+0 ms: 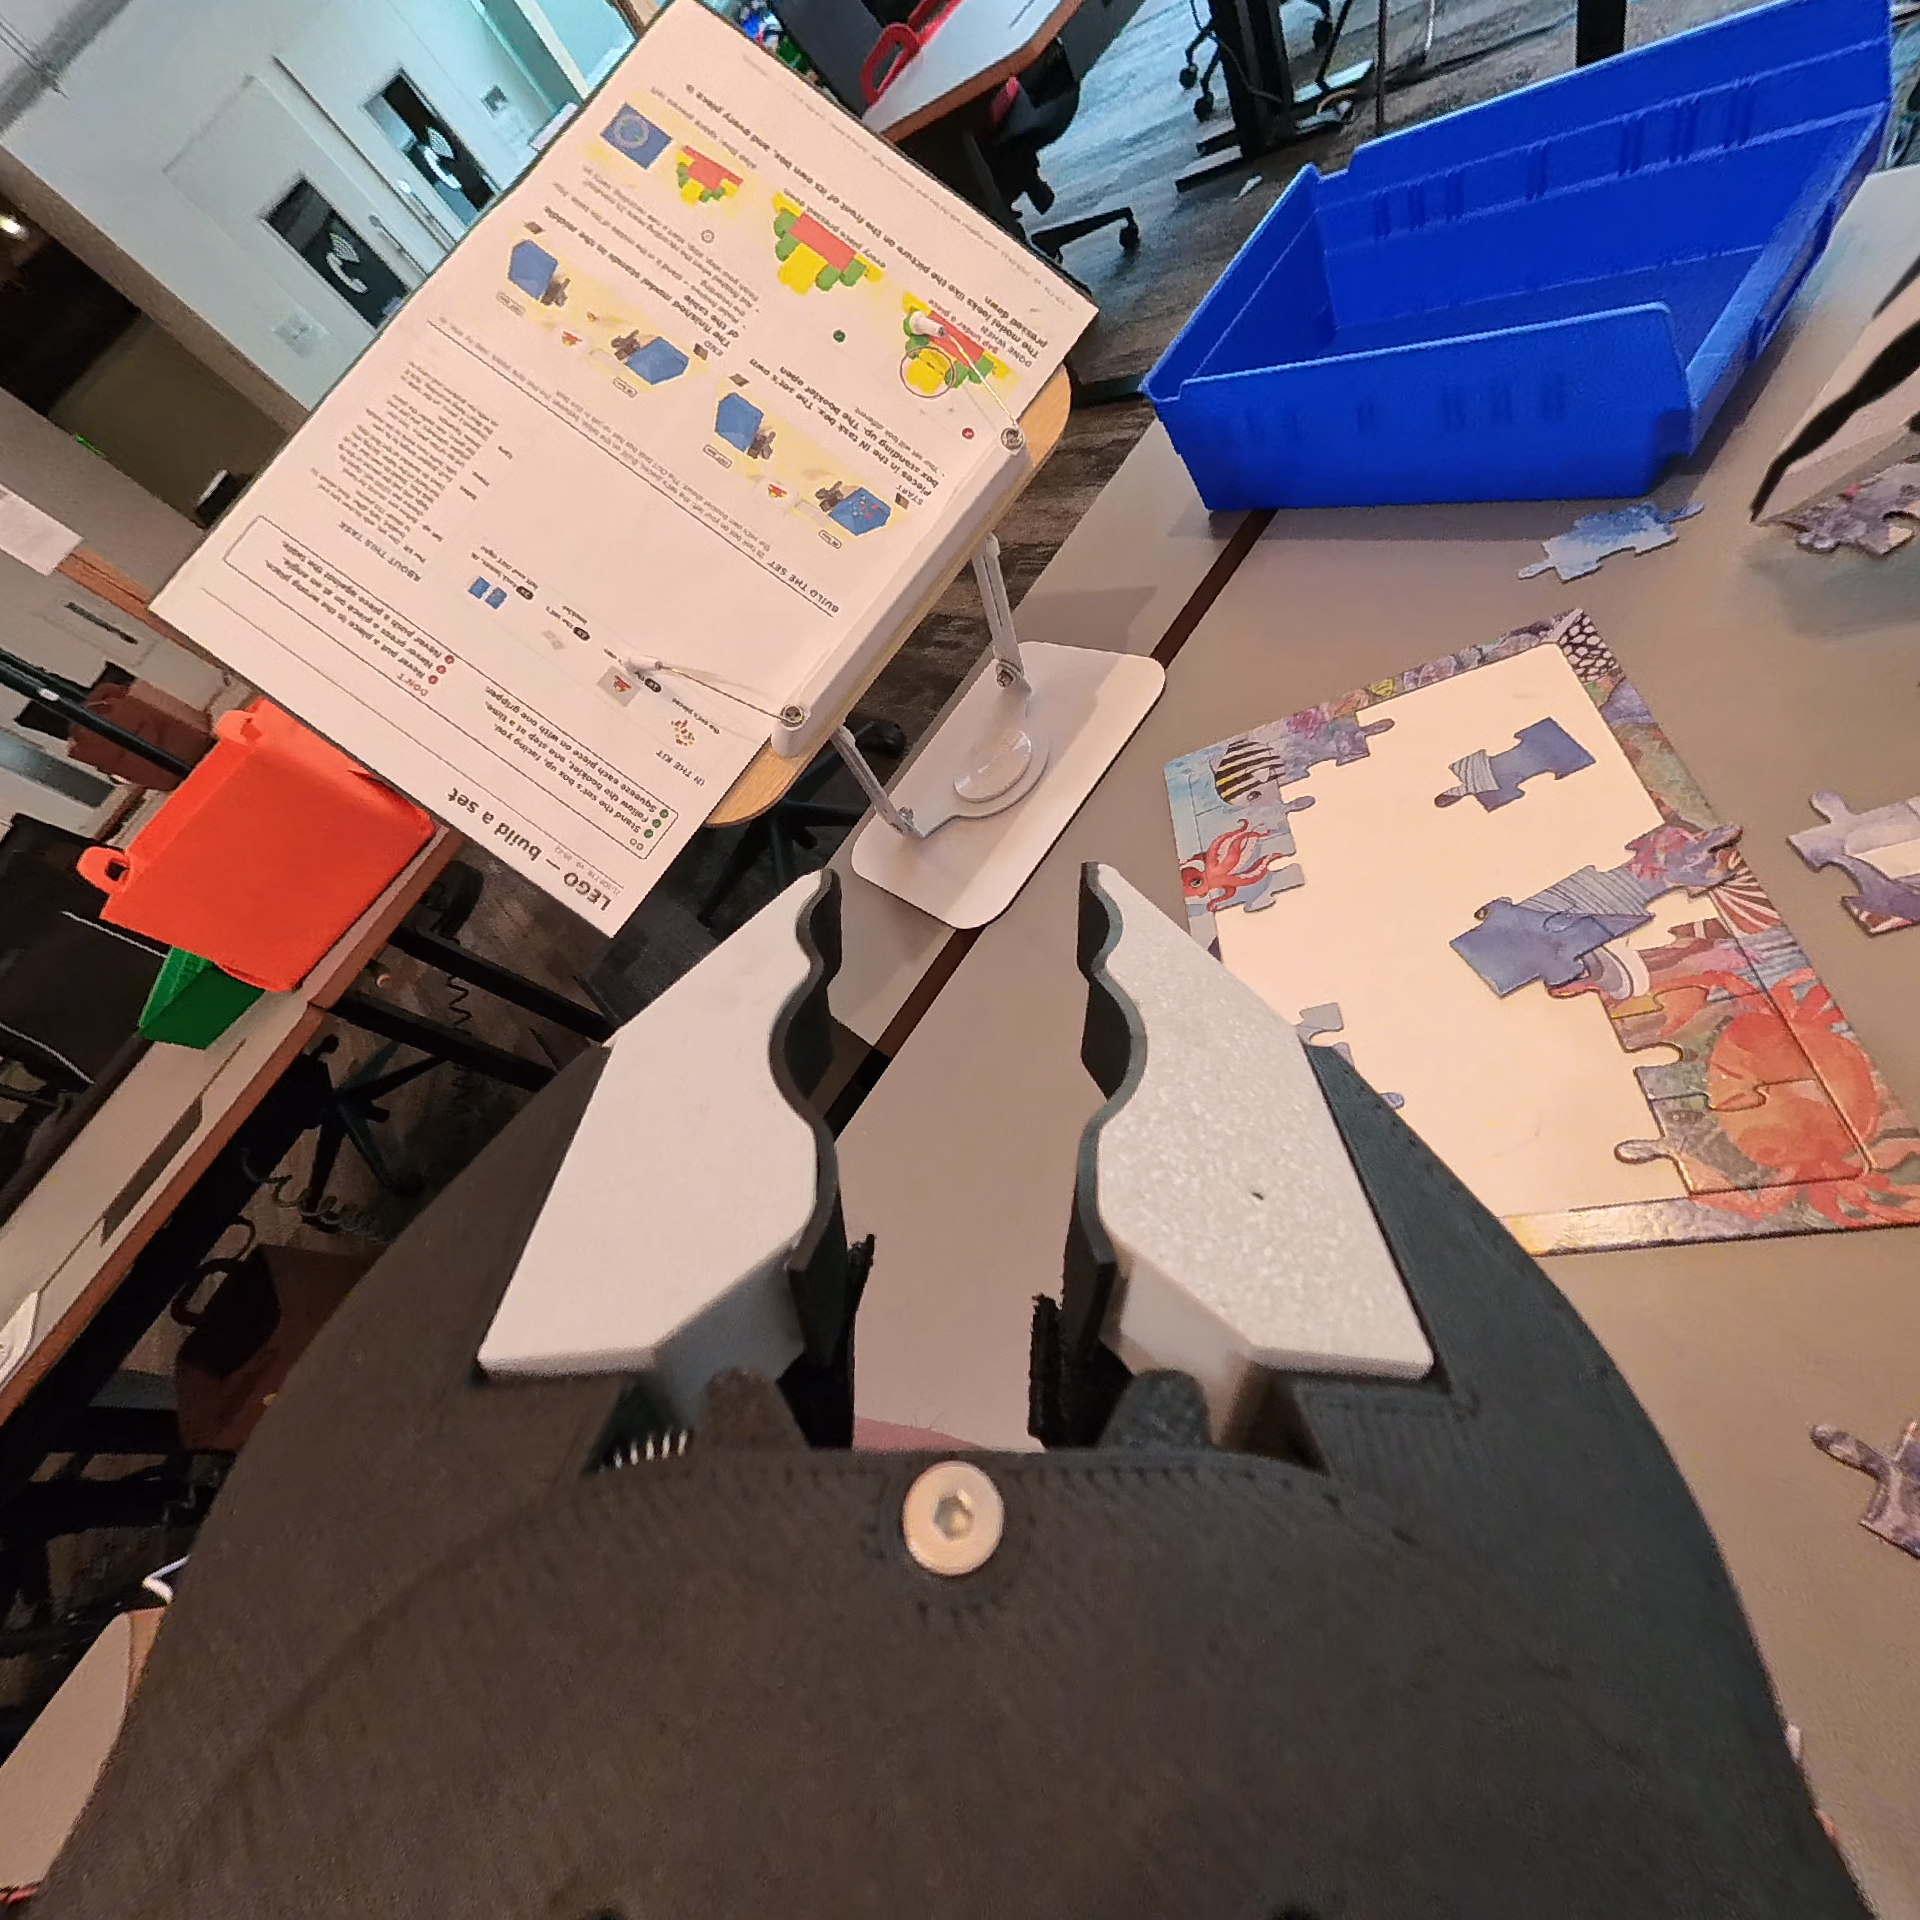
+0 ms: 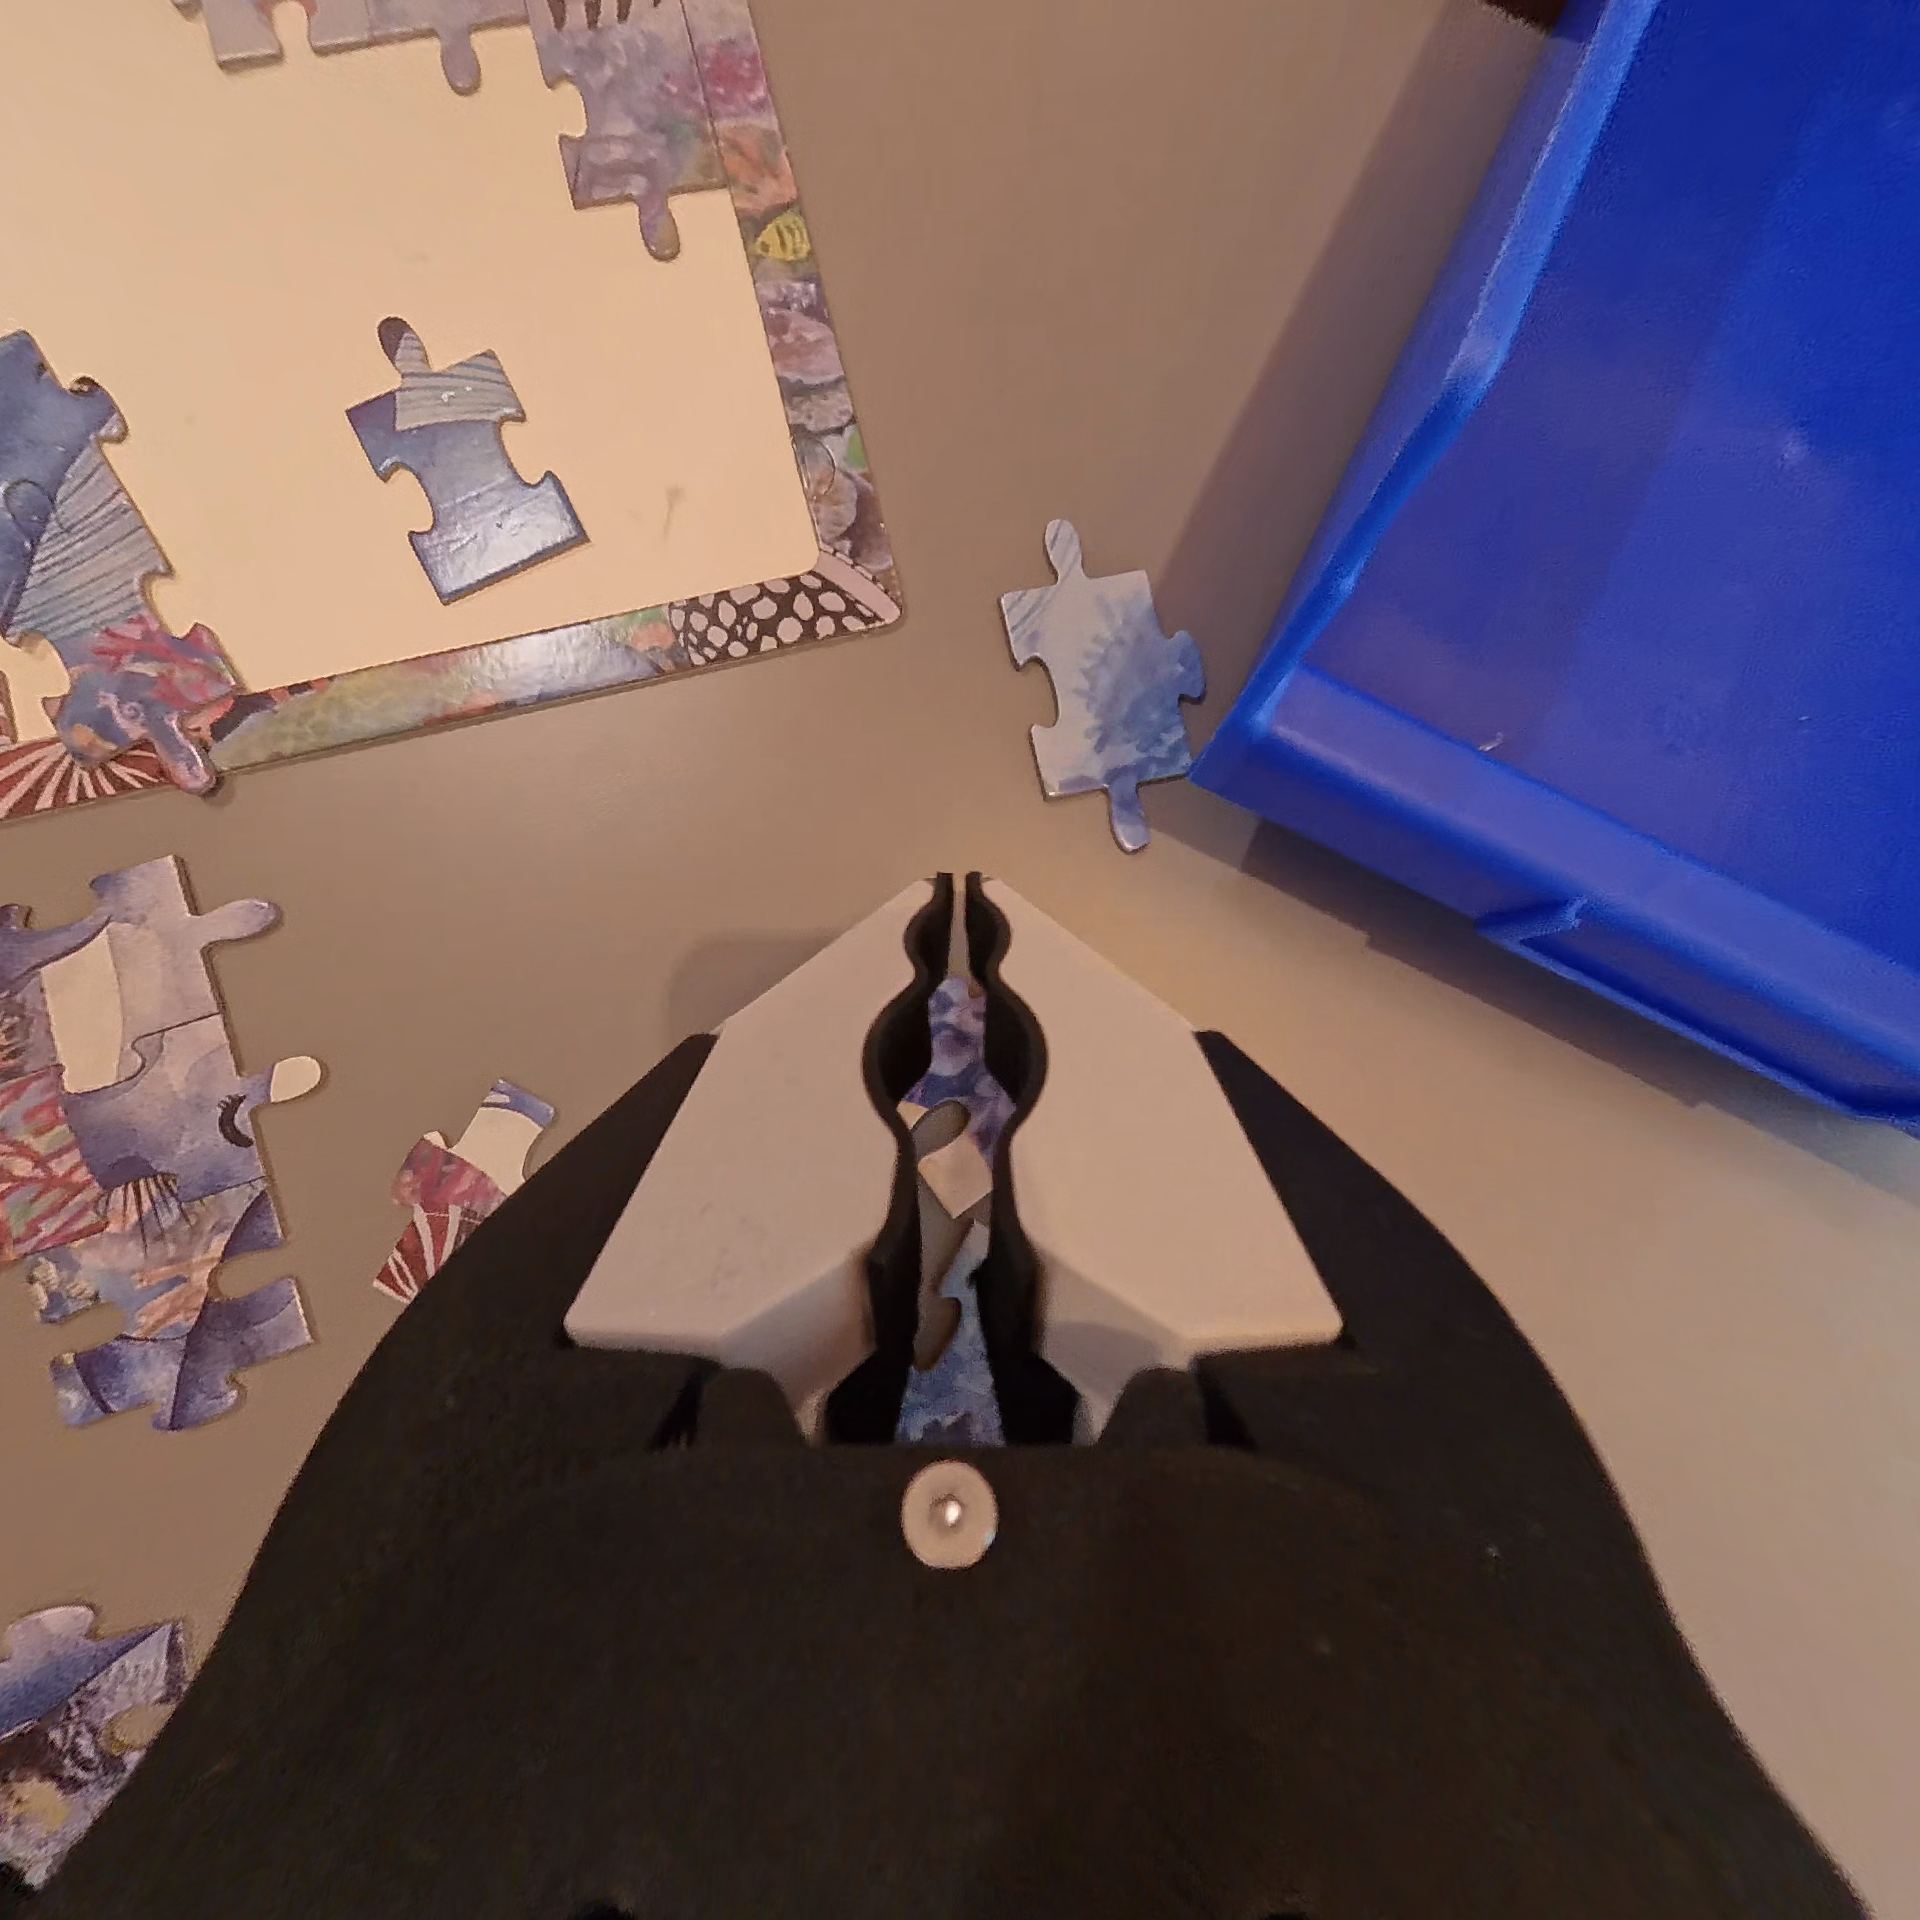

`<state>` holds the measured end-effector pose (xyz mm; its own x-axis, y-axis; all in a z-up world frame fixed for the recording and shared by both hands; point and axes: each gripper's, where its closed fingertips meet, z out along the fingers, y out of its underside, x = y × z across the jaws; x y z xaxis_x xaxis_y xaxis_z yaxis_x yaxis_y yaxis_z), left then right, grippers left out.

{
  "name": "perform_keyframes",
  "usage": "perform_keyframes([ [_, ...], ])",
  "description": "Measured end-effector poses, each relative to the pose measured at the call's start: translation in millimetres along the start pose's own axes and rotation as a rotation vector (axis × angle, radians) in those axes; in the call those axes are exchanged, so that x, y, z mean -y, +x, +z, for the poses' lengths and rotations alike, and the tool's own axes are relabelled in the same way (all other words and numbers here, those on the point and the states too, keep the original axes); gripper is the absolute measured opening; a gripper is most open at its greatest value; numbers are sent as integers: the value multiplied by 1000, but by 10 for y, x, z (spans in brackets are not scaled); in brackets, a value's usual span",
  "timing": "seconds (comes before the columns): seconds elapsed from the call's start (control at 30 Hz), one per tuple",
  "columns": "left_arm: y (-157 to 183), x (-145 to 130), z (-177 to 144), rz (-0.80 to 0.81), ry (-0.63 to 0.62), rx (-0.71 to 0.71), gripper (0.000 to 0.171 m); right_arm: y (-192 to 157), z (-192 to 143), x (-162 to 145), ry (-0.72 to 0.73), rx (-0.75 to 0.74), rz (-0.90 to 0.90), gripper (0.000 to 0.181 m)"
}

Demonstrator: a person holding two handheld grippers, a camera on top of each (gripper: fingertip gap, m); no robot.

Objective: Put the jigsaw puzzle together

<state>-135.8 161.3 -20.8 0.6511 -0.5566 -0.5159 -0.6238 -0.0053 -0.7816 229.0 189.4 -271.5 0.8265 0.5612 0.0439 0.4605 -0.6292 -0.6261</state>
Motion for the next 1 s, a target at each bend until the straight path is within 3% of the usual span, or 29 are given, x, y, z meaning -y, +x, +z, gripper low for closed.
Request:
perform_keyframes([
  [0.13,-2,-6,2,0,-1,-1,44,-302,-31,27,-44,133,-2,54],
  [0.4,15,-10,23,2,-5,-7,44,-1098,-79,-14,-108,257,-203,51],
  [0.77,-3,-18,-3,-2,-1,-4,44,-971,150,343,-70,152,-234,62],
  [1.0,-10,-28,-2,-3,-3,-3,44,-946,449,554,-83,145,-276,54],
])
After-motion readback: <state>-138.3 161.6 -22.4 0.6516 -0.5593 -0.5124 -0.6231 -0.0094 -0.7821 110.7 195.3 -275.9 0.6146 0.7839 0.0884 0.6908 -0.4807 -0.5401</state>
